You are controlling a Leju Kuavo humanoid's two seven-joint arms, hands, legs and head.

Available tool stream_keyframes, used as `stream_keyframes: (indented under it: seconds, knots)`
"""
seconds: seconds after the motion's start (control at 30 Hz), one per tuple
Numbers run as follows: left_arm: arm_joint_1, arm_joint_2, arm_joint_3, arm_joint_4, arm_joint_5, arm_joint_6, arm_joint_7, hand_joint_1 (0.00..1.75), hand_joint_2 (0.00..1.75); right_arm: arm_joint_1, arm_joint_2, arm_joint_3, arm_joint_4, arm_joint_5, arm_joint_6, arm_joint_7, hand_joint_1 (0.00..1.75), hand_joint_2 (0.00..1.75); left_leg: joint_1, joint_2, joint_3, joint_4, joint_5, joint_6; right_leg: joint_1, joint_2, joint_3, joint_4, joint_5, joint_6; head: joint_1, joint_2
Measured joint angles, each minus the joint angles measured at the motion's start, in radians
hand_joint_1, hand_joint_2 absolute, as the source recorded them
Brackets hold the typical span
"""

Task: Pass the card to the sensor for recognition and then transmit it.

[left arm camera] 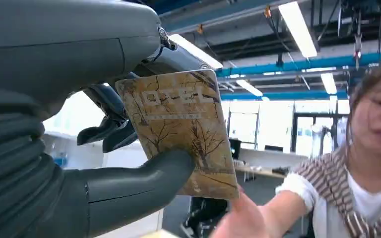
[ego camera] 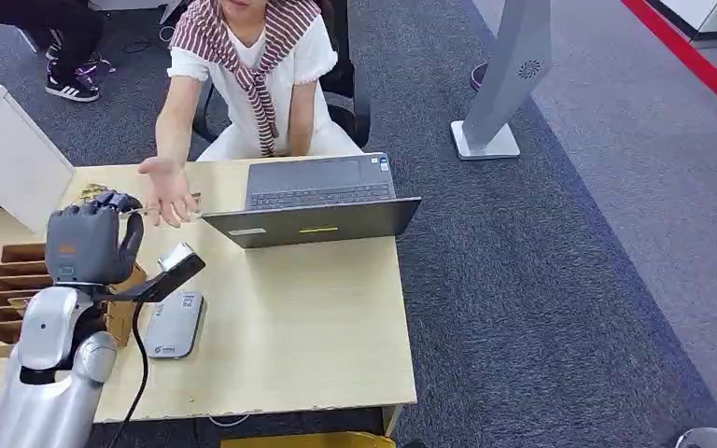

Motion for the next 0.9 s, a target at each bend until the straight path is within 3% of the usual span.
stream_keyframes:
  seconds: [0.47,0.7,0.9]
  knots:
    - [-0.136,0.026,0.0,0.039,-0.016,-0.025,0.022,1.75,1.75,-0.003,0.0,0.0,0.002,0.023,0.011,-0.001,0.0,1.75,0.0,0.0,0.0,0.0,0.0,0.0,0.0,0.0,0.0,0.0,0.0,0.0,0.0,0.0]
    - [-0.276,0.036,0.0,0.201,-0.042,-0.055,0.061,1.75,1.75,-0.005,0.0,0.0,0.003,0.046,0.016,-0.005,0.0,1.75,0.0,0.0,0.0,0.0,0.0,0.0,0.0,0.0,0.0,0.0,0.001,0.0,0.0,0.0]
    - [-0.316,0.045,0.0,0.277,-0.04,-0.055,0.064,1.75,1.75,-0.005,0.0,0.0,0.003,0.052,0.018,-0.006,0.0,1.75,0.0,0.001,0.0,0.0,0.002,-0.001,0.0,0.001,0.0,0.0,0.002,0.0,0.0,0.0]
